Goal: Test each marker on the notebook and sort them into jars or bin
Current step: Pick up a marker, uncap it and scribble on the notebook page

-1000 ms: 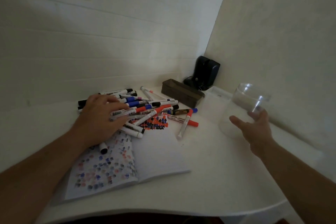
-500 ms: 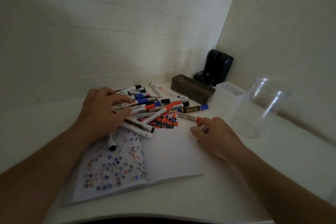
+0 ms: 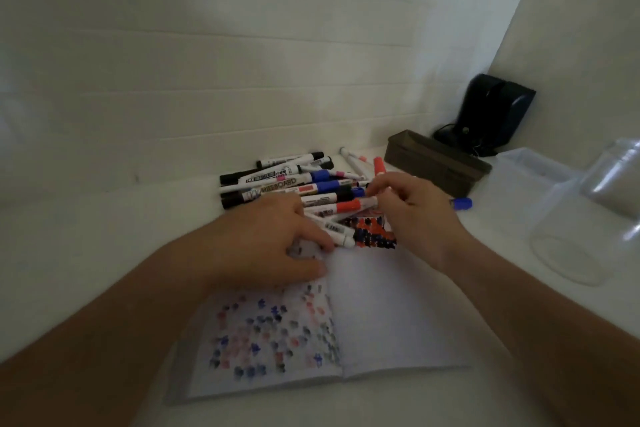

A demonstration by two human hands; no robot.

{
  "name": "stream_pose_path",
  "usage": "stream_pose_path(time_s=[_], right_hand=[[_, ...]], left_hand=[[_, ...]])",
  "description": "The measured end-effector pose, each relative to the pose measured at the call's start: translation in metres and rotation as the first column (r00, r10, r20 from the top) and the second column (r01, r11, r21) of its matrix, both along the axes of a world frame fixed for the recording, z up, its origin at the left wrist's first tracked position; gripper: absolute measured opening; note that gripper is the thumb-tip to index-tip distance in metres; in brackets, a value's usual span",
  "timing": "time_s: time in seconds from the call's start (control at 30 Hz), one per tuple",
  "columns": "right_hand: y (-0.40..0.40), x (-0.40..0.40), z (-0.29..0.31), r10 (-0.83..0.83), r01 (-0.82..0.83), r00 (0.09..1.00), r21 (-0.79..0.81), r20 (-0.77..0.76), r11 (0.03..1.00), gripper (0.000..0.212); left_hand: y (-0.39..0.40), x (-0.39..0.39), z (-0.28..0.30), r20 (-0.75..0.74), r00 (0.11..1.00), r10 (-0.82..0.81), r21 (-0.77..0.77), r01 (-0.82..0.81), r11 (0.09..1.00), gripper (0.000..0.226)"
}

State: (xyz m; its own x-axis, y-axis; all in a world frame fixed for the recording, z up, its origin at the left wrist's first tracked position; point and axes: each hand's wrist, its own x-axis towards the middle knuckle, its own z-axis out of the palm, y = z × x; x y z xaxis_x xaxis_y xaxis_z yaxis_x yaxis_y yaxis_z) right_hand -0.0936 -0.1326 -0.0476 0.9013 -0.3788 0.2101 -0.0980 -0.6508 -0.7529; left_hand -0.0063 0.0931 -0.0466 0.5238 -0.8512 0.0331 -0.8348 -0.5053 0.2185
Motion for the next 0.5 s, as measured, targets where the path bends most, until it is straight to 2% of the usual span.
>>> stream_pose_path(time_s=[0.13,0.2,0.23,0.27,0.33,0.4,0.5], right_hand=[[0.001,0.008,-0.009,0.019,-0.045,0.993,0.221,0.118,0.974,0.045],[-0.005,0.004,-0.015,0.125,-0.154,0.986,0.32,0.107,0.935,0.051],[-0.009,0.002,-0.018,0.178,-0.193,0.981,0.305,0.077,0.933,0.052],[-0.012,0.001,-0.02,0.214,-0.216,0.976,0.243,0.038,0.946,0.053],[-0.017,-0.002,-0.022,0.248,-0.248,0.967,0.008,-0.052,0.969,0.049],[-0.016,-0.003,-0.024,0.263,-0.277,0.96,-0.18,-0.095,0.944,0.038],[-0.015,-0.004,-0.024,0.272,-0.295,0.954,-0.236,-0.129,0.926,0.033]], left_hand=[[-0.006,0.008,-0.018,0.13,0.989,0.065,-0.118,-0.05,0.992,0.05],[-0.007,0.017,-0.021,0.117,0.988,0.101,-0.107,-0.089,0.99,0.049],[-0.007,0.021,-0.022,0.113,0.988,0.109,-0.098,-0.098,0.99,0.048],[-0.007,0.024,-0.023,0.11,0.988,0.106,-0.092,-0.096,0.991,0.048],[-0.008,0.028,-0.023,0.088,0.993,0.079,-0.076,-0.073,0.994,0.051],[-0.01,0.029,-0.025,0.055,0.998,0.042,-0.091,-0.037,0.995,0.049],[-0.015,0.031,-0.026,0.008,1.0,0.002,-0.133,-0.001,0.991,0.041]])
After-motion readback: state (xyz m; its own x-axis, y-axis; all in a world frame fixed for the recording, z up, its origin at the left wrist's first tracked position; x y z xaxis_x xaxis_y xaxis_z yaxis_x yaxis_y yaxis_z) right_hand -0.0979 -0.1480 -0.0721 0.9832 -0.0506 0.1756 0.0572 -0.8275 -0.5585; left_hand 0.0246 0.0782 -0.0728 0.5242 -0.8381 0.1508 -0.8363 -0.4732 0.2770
